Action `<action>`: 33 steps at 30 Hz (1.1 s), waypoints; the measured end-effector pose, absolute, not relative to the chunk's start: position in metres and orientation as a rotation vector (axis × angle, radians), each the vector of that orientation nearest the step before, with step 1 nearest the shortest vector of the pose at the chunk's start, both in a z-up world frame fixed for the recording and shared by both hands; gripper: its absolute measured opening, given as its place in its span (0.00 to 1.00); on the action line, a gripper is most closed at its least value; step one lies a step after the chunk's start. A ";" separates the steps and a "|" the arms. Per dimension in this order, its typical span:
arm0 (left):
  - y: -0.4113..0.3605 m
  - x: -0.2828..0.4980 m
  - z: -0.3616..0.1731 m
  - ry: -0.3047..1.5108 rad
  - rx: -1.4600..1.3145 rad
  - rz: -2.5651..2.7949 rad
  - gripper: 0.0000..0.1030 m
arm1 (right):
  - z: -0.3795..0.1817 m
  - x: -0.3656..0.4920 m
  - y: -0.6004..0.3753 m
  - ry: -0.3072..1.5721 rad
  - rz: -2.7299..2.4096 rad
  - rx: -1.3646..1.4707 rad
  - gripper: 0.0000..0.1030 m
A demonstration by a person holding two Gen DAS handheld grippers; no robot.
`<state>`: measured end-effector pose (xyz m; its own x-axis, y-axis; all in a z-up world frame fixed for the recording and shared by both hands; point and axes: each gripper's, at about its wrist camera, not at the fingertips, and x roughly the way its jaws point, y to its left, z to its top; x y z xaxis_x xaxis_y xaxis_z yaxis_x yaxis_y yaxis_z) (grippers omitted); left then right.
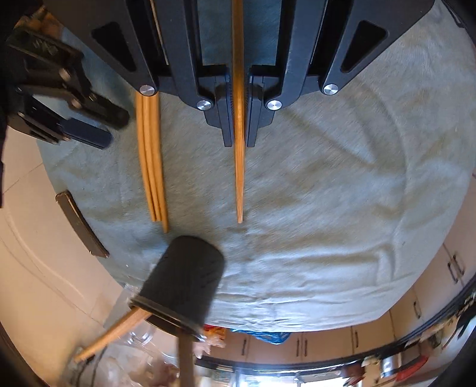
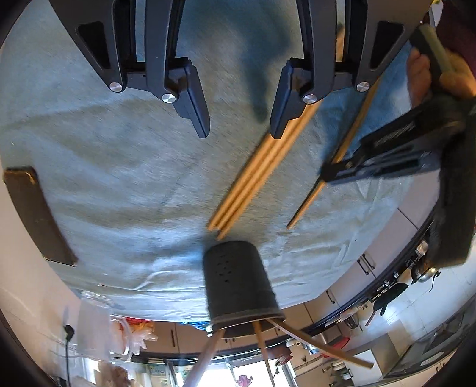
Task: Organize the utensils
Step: 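Close the left tool on a chopstick while the right tool grasps another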
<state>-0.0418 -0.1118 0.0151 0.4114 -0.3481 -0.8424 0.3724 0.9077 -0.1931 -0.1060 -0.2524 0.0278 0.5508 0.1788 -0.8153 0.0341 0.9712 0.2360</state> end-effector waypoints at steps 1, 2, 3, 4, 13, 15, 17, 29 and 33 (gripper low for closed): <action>-0.108 -0.042 0.015 1.052 0.010 -0.458 0.07 | 0.026 -0.103 -0.250 0.990 0.086 0.227 0.42; -0.104 -0.043 0.014 1.049 -0.004 -0.461 0.07 | 0.025 -0.098 -0.244 0.991 0.076 0.204 0.42; -0.103 -0.043 0.013 1.045 -0.013 -0.465 0.07 | 0.025 -0.096 -0.241 0.986 0.067 0.183 0.41; -0.102 -0.043 0.012 1.040 -0.014 -0.466 0.07 | 0.025 -0.093 -0.238 0.987 0.062 0.170 0.40; -0.101 -0.049 0.012 1.014 -0.010 -0.471 0.08 | 0.026 -0.083 -0.226 1.041 -0.018 0.075 0.19; -0.101 -0.048 0.013 1.029 -0.013 -0.466 0.07 | 0.027 -0.078 -0.229 1.057 -0.027 0.090 0.19; -0.103 -0.043 0.013 1.047 -0.012 -0.461 0.08 | 0.027 -0.073 -0.234 1.070 -0.043 0.099 0.19; -0.094 -0.039 0.013 1.190 -0.079 -0.466 0.07 | 0.027 -0.089 -0.253 1.122 -0.029 0.042 0.13; -0.104 -0.026 0.013 1.200 -0.043 -0.442 0.07 | 0.027 -0.094 -0.270 1.138 -0.030 0.100 0.15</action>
<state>-0.0258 -0.1045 0.0134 0.2882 -0.3535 -0.8899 0.3088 0.9140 -0.2630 -0.0940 -0.2698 0.0275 0.4199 0.0270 -0.9072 0.0753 0.9951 0.0645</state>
